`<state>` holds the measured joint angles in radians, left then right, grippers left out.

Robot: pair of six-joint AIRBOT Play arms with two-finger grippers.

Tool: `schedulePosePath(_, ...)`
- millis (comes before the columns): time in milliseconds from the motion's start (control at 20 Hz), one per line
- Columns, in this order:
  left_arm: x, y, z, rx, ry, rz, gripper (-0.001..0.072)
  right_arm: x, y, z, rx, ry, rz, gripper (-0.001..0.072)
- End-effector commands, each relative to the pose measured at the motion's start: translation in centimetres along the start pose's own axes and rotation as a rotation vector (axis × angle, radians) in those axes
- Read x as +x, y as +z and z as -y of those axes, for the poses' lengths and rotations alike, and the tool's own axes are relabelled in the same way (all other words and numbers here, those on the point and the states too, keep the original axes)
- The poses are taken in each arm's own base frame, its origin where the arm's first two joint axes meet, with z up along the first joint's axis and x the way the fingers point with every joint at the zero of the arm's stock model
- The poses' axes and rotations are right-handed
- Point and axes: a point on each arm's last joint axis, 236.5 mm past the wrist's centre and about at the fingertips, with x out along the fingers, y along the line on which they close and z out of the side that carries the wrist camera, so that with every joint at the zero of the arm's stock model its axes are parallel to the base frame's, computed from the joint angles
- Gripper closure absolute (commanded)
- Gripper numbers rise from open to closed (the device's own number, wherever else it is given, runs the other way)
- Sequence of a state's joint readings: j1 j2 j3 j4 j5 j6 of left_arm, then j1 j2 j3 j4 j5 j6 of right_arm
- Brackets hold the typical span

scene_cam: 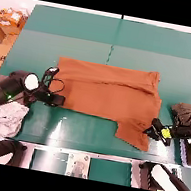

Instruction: Fold the shirts.

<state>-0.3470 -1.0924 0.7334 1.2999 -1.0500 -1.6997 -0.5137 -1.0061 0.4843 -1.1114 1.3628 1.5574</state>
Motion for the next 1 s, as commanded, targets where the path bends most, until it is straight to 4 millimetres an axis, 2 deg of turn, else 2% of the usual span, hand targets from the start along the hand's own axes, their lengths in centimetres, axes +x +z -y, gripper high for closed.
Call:
schedulePosePath(0,-2.6,-0.7,-1.2,0.105,0.083,-0.077,0.0686,-2.6,0.2,0.6,-0.005,-0.069,0.083,0.0698)
schedulePosePath(250,-6.3,5.0,1.1,0.242,0.069,0.052,0.0686,-9.6,3.2,-8.4,-0.174,0.177,0.299,0.0697)
schedulePosePath(350,-6.9,7.7,1.5,0.279,0.084,0.088,0.0686,-12.1,5.1,-10.9,-0.229,0.22,0.384,0.0697)
schedulePosePath(450,-6.7,10.4,2.1,0.318,0.089,0.099,0.0686,-13.3,7.1,-13.0,-0.268,0.228,0.427,0.0697)
schedulePosePath(550,-5.5,12.8,2.1,0.341,0.102,0.096,0.0686,-13.1,9.8,-15.0,-0.302,0.226,0.448,0.0697)
schedulePosePath(700,-3.0,16.6,1.7,0.358,0.134,0.104,0.0686,-11.3,15.2,-17.3,-0.32,0.214,0.461,0.0697)
schedulePosePath(900,0.6,21.4,0.5,0.311,0.127,0.146,0.0684,-7.2,22.3,-18.1,-0.269,0.202,0.436,0.0697)
schedulePosePath(950,1.2,22.4,0.1,0.302,0.126,0.17,0.0528,-6.2,23.6,-18.0,-0.251,0.205,0.425,0.0693)
